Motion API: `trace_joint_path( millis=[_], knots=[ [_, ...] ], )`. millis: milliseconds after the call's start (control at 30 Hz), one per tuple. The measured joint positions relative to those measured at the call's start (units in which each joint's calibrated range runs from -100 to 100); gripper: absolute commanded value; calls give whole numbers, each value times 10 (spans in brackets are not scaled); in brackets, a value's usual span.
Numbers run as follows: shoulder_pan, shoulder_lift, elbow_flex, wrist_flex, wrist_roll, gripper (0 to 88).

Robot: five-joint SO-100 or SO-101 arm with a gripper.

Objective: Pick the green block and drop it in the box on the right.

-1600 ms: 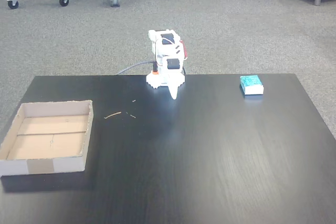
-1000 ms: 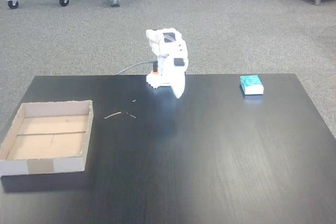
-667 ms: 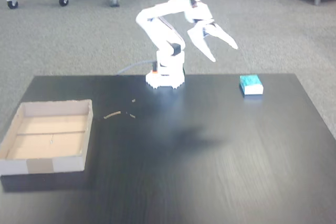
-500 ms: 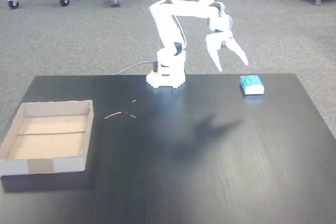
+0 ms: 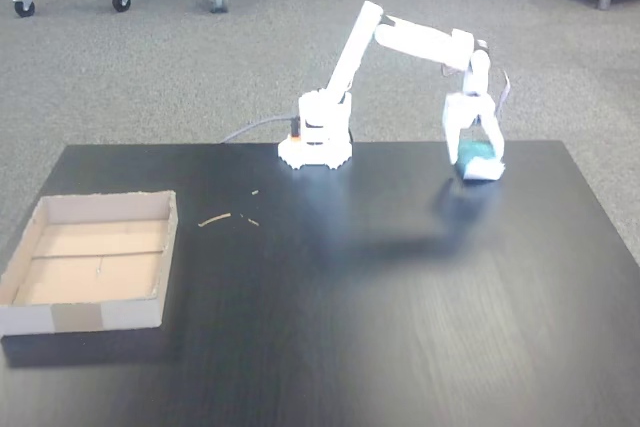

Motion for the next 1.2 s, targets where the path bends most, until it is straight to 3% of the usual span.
trace_joint_path(
  millis=[367,567,700,933,1000,1100,1200],
  knots=[
    [4,50,-30,-26,1,258],
    [112,-89,-151,87,17,264],
    [298,-186,-296,165,41,264],
    [841,-63,-532,196,88,264],
    [961,-21,-580,196,105,263],
    [1091,24,-596,184,126,257],
    [1151,73,-597,130,136,254]
  ],
)
